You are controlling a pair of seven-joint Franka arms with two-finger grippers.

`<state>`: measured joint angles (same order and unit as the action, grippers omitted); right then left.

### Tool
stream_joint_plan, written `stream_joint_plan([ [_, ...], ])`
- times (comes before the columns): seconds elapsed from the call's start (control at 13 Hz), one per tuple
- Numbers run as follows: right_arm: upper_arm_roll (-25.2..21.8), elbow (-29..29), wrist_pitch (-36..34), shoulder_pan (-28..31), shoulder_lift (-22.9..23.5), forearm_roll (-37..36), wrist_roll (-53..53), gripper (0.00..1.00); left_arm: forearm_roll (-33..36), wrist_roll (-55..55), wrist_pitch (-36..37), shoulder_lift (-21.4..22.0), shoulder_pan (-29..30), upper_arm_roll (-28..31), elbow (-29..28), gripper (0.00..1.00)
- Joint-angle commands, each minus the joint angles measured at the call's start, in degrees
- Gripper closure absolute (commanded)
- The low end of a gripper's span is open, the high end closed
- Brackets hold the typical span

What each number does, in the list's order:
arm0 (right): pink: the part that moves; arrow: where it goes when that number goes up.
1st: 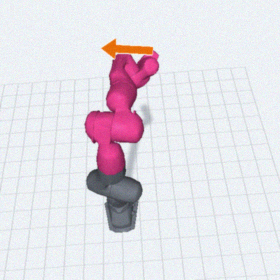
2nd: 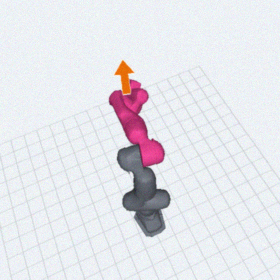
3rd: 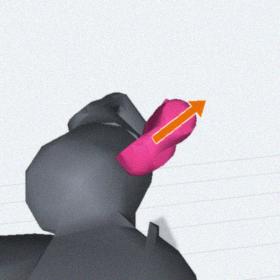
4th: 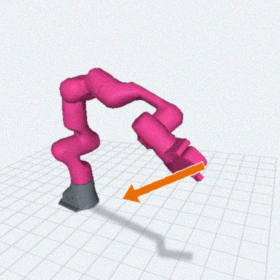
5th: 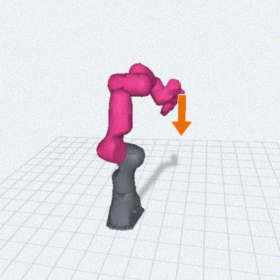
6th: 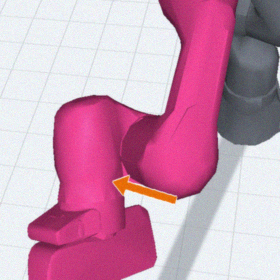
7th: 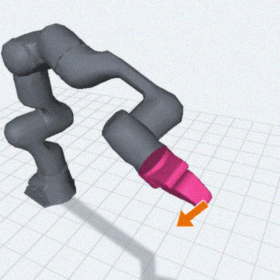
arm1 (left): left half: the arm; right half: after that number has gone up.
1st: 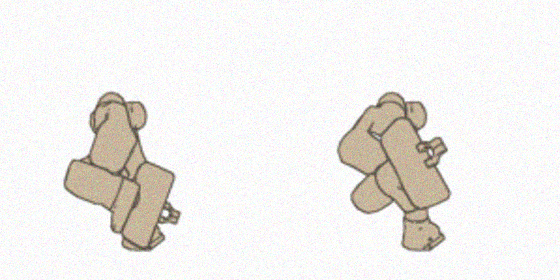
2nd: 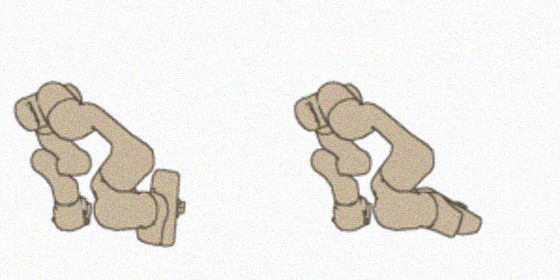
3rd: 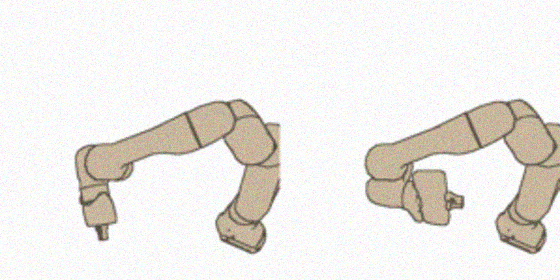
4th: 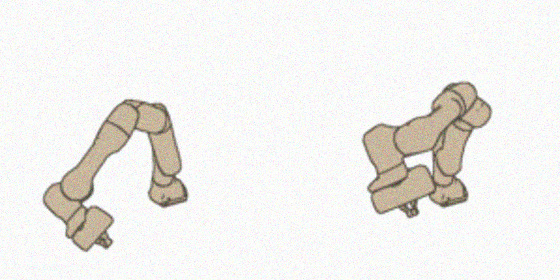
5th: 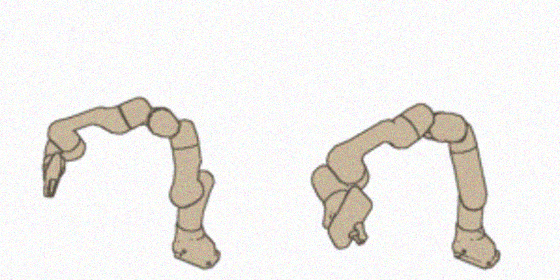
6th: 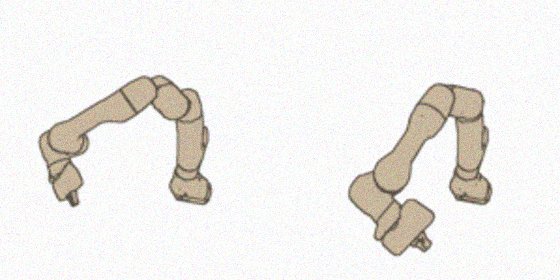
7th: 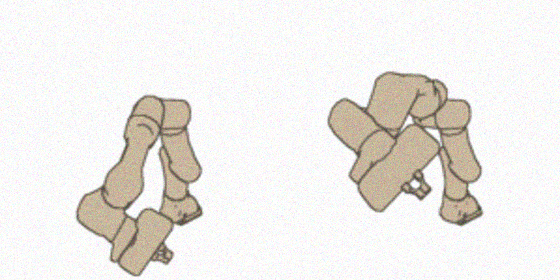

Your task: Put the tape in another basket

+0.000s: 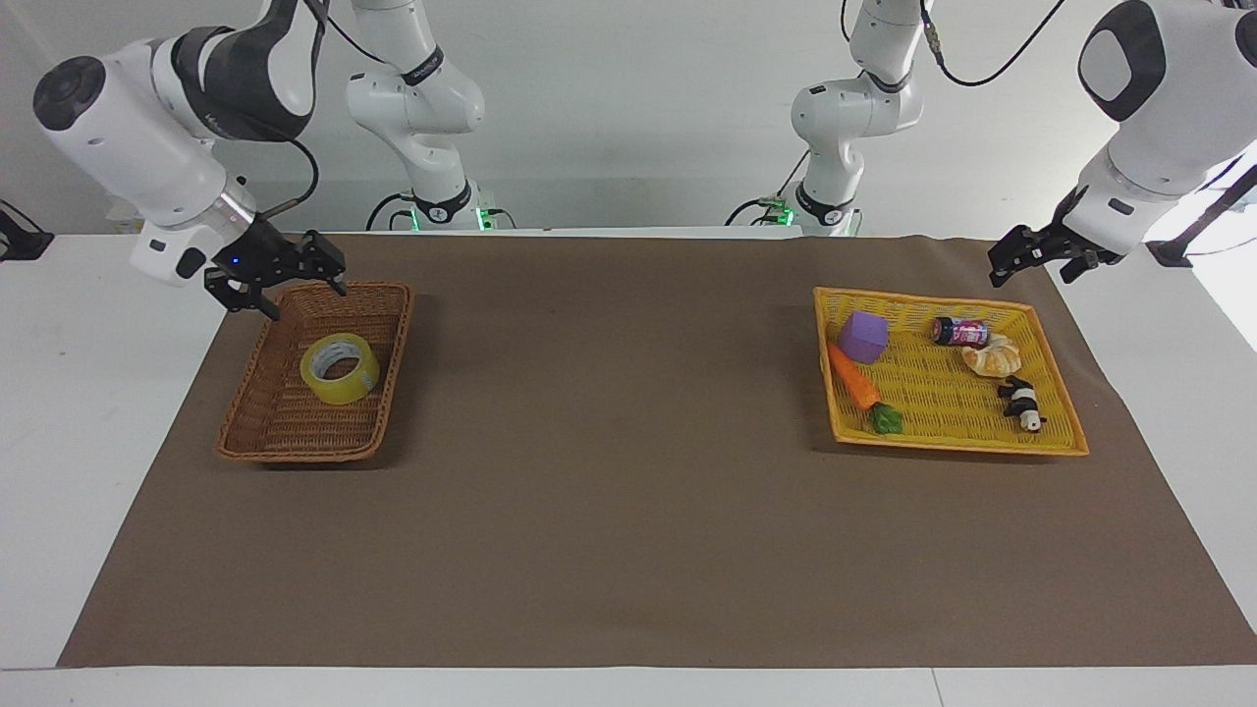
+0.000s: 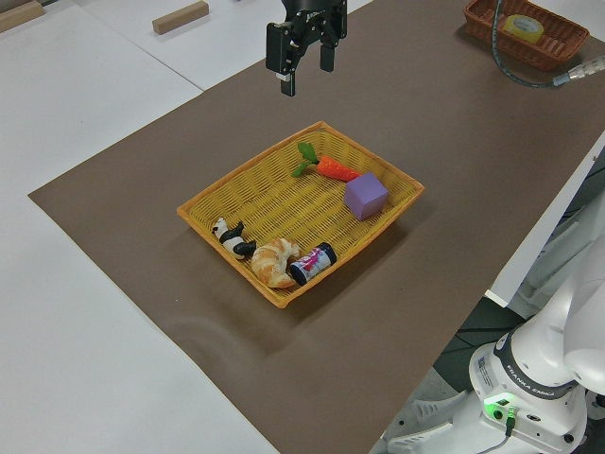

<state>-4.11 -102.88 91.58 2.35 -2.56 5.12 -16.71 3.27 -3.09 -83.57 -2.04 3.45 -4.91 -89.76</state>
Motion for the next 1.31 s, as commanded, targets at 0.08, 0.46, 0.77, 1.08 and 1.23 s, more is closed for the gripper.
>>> stream_joint_plan([
  [0.08,-0.1,9.9,-5.7,0.4,3.4,-2.8,10.0,0.00,1.1,0.4,0.4,1.1,-0.4,0.1,-1.0,0.00],
  [0.46,0.0,16.5,-11.4,0.4,6.7,-7.9,10.5,0.00,1.1,0.4,0.4,1.1,-0.1,0.1,-1.0,0.00],
  [0.77,-0.1,15.4,-11.3,0.3,5.5,-7.7,10.4,0.00,1.1,0.4,0.4,1.1,-0.1,0.1,-1.0,0.00],
  [1.08,-0.1,12.1,-10.9,0.1,2.6,-7.7,10.5,0.00,1.1,0.4,0.4,1.1,-0.1,0.1,-1.0,0.00],
  [1.23,-0.2,12.1,-10.9,0.1,2.5,-7.6,10.4,0.00,1.1,0.4,0.4,1.1,-0.1,0.1,-1.0,0.00],
])
